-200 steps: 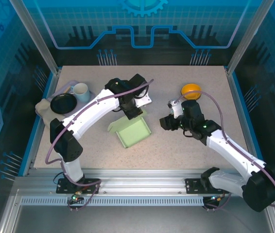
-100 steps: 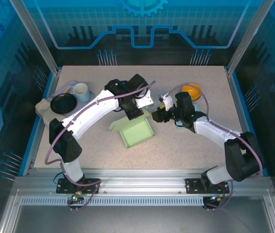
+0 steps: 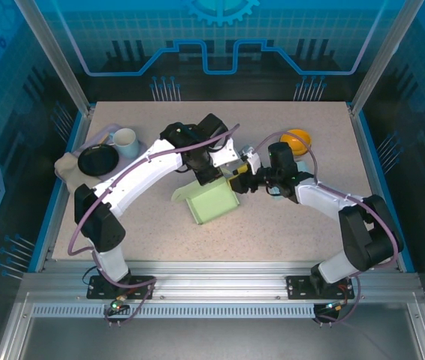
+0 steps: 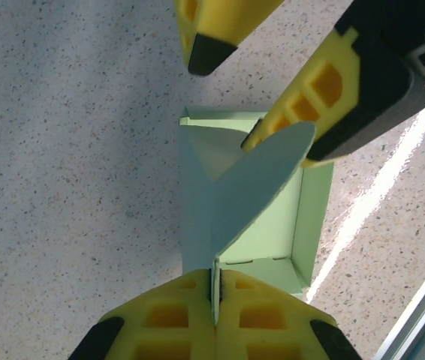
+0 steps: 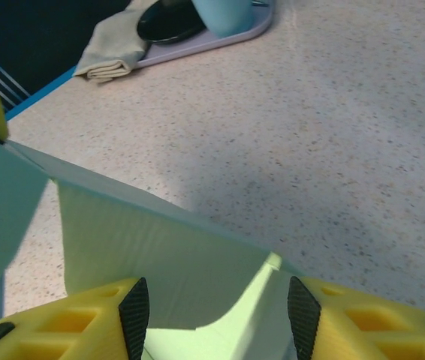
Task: Fold the paper box
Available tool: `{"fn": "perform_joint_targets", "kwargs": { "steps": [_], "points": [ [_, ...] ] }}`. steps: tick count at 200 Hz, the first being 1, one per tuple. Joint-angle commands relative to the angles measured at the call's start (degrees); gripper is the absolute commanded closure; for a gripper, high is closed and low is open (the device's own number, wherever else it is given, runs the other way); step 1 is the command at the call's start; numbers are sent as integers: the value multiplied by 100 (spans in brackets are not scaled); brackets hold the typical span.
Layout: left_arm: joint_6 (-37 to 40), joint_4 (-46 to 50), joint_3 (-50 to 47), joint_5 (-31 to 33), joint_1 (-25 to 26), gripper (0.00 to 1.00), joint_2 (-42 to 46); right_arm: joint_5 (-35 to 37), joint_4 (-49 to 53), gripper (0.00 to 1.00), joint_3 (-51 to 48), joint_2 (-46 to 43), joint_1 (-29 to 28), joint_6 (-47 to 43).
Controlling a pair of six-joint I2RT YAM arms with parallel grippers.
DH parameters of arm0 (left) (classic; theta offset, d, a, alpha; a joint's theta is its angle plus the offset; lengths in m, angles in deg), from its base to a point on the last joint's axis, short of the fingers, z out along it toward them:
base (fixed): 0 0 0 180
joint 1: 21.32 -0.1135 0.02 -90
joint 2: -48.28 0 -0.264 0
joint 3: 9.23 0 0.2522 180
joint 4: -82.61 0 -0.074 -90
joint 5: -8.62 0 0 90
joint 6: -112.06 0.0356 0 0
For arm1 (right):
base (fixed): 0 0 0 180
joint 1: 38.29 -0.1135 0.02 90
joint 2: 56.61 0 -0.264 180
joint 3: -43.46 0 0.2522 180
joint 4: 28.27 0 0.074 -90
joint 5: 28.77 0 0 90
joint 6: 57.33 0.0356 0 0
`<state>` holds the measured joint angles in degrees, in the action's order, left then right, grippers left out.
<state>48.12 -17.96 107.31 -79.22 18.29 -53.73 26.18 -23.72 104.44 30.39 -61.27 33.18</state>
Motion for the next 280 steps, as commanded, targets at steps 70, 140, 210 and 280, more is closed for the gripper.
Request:
{"fn": "perform_joint_targets", "kwargs": {
  "steps": [70,140,210,280],
  "points": [
    [192,64,33,-1056,134,99,276,-1926,-592,55,-258,-147,-138,-1152],
    [554,44,-108,-1250,269,100,544,-2610,272,62,-61,-174,-190,-2312],
    [772,-69,-245,-1298,332,100,670,-2613,1134,72,242,-135,-314,-3138],
    [458,-305,-171,-418,310,91,603,-2408,1296,100,279,-116,-286,-3531]
  ]
}}
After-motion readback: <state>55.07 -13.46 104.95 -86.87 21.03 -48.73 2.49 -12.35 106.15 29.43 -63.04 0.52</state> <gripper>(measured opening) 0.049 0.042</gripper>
